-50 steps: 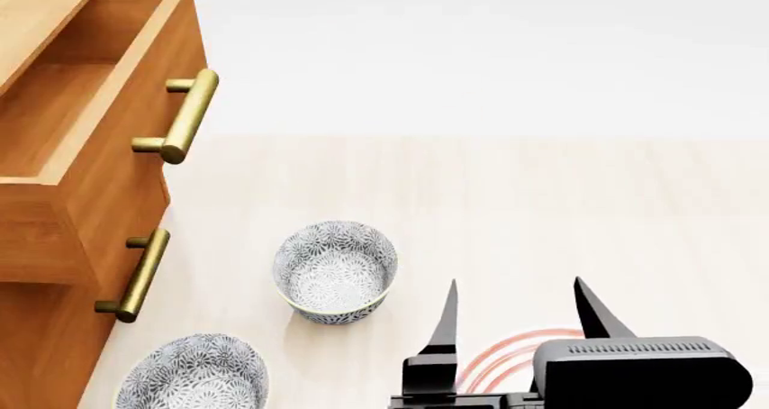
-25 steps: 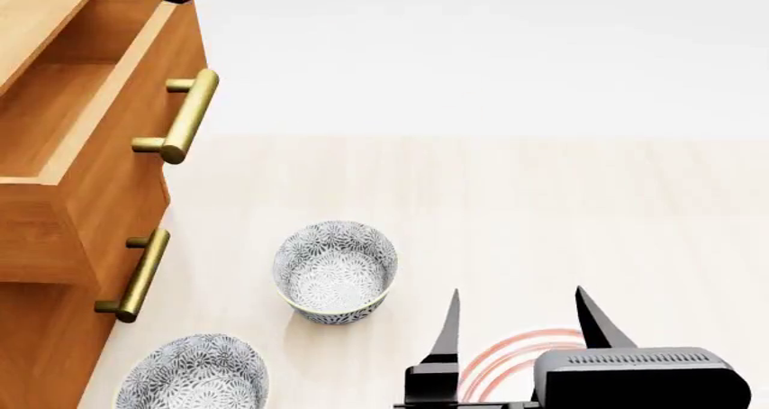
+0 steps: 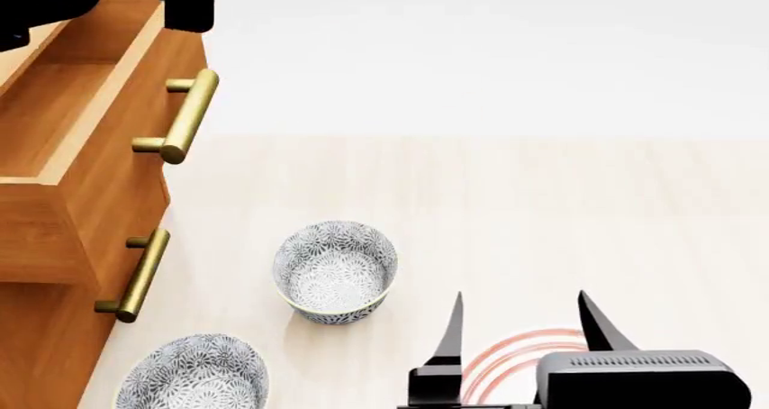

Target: Open the top drawer of the cabinet.

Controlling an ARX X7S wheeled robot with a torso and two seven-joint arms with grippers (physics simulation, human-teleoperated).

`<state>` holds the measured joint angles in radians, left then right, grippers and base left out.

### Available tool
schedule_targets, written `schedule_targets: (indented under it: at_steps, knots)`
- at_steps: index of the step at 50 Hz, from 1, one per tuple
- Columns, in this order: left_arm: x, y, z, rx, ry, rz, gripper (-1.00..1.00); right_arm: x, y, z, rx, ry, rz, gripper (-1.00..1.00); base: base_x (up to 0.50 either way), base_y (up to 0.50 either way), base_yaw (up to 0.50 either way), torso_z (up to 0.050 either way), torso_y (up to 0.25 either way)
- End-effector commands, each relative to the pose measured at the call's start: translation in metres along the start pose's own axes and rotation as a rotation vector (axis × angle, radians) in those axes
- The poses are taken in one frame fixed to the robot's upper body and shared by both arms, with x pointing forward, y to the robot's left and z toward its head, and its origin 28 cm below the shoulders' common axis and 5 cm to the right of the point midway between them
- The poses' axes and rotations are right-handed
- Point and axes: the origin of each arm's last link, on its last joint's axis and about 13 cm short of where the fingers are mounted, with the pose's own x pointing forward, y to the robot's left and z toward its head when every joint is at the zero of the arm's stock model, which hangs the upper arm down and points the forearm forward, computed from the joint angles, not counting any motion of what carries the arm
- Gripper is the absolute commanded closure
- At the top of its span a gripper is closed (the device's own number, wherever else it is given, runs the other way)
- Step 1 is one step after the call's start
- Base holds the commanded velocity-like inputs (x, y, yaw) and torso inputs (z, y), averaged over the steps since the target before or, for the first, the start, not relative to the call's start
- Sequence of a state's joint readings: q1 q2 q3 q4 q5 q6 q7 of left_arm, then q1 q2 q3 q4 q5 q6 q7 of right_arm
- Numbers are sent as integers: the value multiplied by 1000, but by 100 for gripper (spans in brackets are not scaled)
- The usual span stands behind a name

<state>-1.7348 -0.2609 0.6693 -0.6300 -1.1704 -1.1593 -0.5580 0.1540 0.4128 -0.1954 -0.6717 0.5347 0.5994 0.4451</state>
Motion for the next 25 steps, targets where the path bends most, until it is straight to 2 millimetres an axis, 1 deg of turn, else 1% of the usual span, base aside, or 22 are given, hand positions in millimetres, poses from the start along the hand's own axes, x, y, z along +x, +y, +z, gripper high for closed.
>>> schedule_targets:
  at_steps: [1,15,22,25]
  knots:
    - [16,3,-5,-62,32,44,-100,-1,-2,0,-3,0,-4,-100,0,0,0,0,0]
    - [31,6,-15,-93,68,34,-100,-1,-1,0,-5,1,-1,-100,0,0,0,0,0]
    - [39,9,-26,-94,88,35,-100,-2,0,1,-3,-1,0,-100,0,0,0,0,0]
    - [42,9,-29,-131,105,11,-100,-2,0,0,-2,-1,2,-100,0,0,0,0,0]
